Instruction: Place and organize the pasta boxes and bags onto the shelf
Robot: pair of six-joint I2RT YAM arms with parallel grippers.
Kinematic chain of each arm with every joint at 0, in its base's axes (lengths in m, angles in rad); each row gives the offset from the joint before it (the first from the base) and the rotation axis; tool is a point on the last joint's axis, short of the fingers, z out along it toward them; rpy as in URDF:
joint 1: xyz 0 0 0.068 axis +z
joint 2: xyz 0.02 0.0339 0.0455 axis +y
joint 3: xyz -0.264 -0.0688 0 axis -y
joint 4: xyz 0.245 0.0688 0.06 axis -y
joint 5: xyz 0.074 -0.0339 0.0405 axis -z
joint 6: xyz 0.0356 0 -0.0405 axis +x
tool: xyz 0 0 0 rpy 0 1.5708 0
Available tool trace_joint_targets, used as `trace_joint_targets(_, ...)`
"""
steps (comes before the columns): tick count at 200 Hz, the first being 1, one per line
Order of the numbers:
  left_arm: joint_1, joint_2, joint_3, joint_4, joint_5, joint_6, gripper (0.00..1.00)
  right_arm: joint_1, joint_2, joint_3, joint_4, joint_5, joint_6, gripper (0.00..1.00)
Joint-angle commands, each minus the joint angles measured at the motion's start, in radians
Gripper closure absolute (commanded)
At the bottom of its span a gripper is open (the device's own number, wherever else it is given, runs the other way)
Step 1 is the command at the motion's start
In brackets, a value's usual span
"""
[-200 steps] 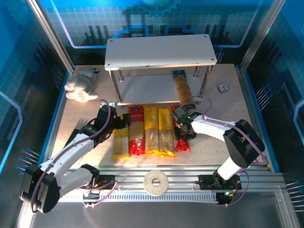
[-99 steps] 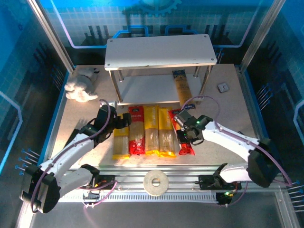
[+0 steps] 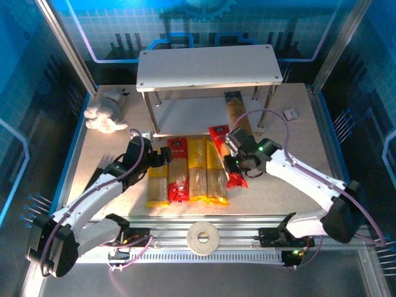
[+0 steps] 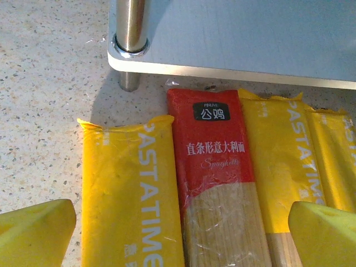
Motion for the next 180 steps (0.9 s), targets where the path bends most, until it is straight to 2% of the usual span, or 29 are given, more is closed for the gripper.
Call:
trace_joint_targets(1, -0.007, -0.016, 0.013, 0.009, 0.006, 0.0, 0.01, -0.048, 0.066, 0.094, 0.167, 0.023, -0.053, 0.81)
trace_joint_targets(26, -0.007, -0.019, 0.015, 0.004, 0.008, 0.007, 0.01, -0.092, 0.183, 0.164, 0.258, 0.046, -0.094, 0.81)
trace_joint_targets(84, -0.007, -0.033, 0.013, -0.02, -0.011, 0.019, 0.01, -0.172, 0.401, 0.353, 0.334, 0.076, -0.194, 0.81)
trace_joint_targets(129, -0.007, -0.035, 0.012, -0.03, -0.016, 0.018, 0.01, -0.205, 0.502, 0.439, 0.362, 0.12, -0.216, 0.81)
trace_joint_targets(180, -0.007, -0.041, 0.012, -0.044, -0.025, 0.023, 0.01, -0.227, 0.574, 0.448, 0.432, 0.131, -0.195, 0.79)
